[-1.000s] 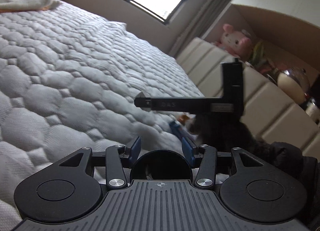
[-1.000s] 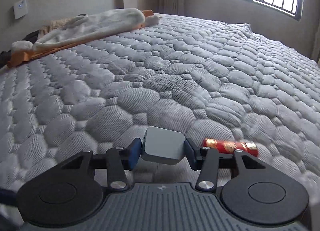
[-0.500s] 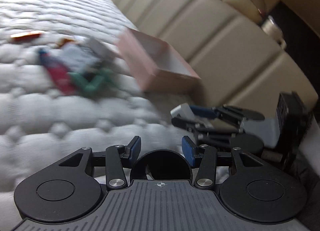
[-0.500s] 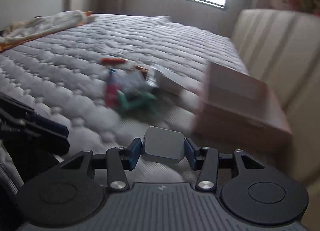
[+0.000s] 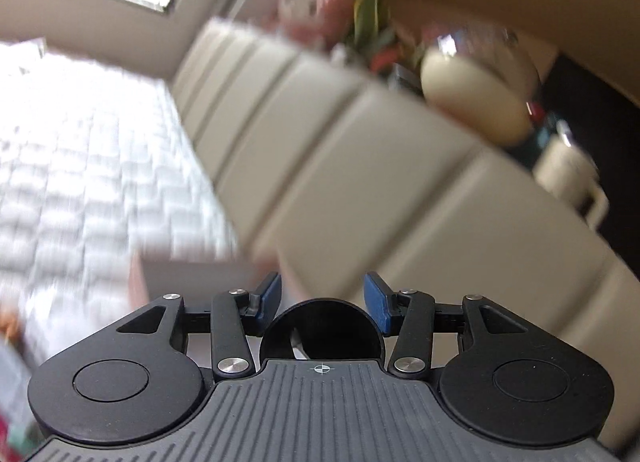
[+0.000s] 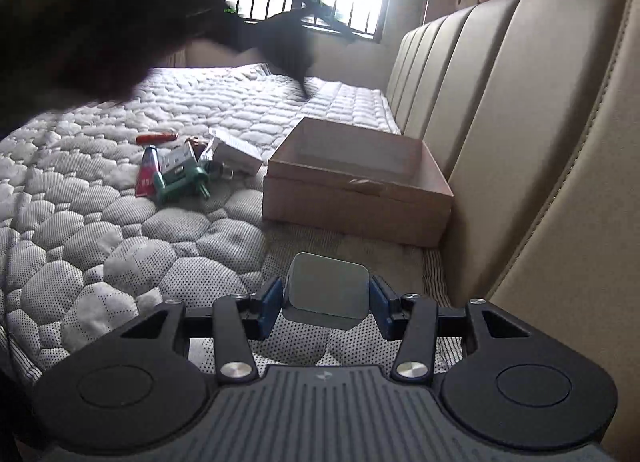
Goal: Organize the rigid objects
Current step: 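Drop the grey block into the pink box with the right gripper while the left gripper grasps the red lighter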
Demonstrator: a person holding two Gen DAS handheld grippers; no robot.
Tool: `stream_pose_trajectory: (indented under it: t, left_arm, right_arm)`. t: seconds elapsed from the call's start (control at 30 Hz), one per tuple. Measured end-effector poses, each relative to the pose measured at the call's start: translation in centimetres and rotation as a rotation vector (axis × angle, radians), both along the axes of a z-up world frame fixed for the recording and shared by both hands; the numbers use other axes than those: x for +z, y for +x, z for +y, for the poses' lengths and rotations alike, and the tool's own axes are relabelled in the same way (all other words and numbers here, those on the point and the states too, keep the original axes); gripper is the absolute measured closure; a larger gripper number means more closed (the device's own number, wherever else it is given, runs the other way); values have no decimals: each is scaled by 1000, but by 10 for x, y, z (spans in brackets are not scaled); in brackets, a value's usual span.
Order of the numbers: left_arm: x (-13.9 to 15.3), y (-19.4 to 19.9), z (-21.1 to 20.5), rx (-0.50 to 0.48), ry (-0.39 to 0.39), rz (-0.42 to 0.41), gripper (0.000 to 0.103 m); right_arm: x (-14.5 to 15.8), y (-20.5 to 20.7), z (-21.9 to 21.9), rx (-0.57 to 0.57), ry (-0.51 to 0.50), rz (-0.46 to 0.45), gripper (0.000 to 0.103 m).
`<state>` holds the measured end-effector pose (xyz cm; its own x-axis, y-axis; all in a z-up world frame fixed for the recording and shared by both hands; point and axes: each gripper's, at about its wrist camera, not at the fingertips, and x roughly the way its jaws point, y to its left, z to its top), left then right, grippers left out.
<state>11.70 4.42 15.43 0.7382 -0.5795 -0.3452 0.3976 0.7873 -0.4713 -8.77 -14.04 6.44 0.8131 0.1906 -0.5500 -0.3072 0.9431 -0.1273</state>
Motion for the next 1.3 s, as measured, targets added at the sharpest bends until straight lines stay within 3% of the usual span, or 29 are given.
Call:
stream_pose_trajectory:
  t: [0.03, 0.13, 0.3, 0.67, 0.8, 1.0, 1.07, 1.1, 1.13, 1.3]
  left_arm:
    - [-4, 11, -7, 26, 24, -2, 53]
    - [-30, 38, -21, 105, 98, 97, 54]
    - [-48, 36, -14, 134, 95, 100, 55]
    - [-68, -52, 49, 58, 121, 145, 54]
    - [-82, -98, 86, 50, 113, 146, 54]
    - [-99, -126, 131, 82, 222, 170, 54]
    - [-101, -128, 150, 130, 217, 187, 54]
    - [-101, -127, 160, 155, 210, 187, 54]
    - [-101, -127, 170, 178, 205, 184, 54]
    - [-92, -91, 213, 259, 268, 136, 54]
  right_arm:
    - [0, 0, -1, 2, 7, -6, 56]
    - [-3, 2, -2, -1, 23, -2, 56]
    - [-5, 1, -2, 9, 14, -15, 56]
    - [-9, 22, -2, -10, 23, 37, 56]
    - [12, 39, -5, -25, 54, 27, 56]
    - [75, 106, 1, -102, 151, -110, 56]
    - [85, 135, 6, -130, 171, -137, 45]
    - [86, 148, 9, -154, 156, -132, 26]
    - [84, 156, 13, -187, 139, -125, 21]
    - [51, 141, 30, -135, 85, -80, 21]
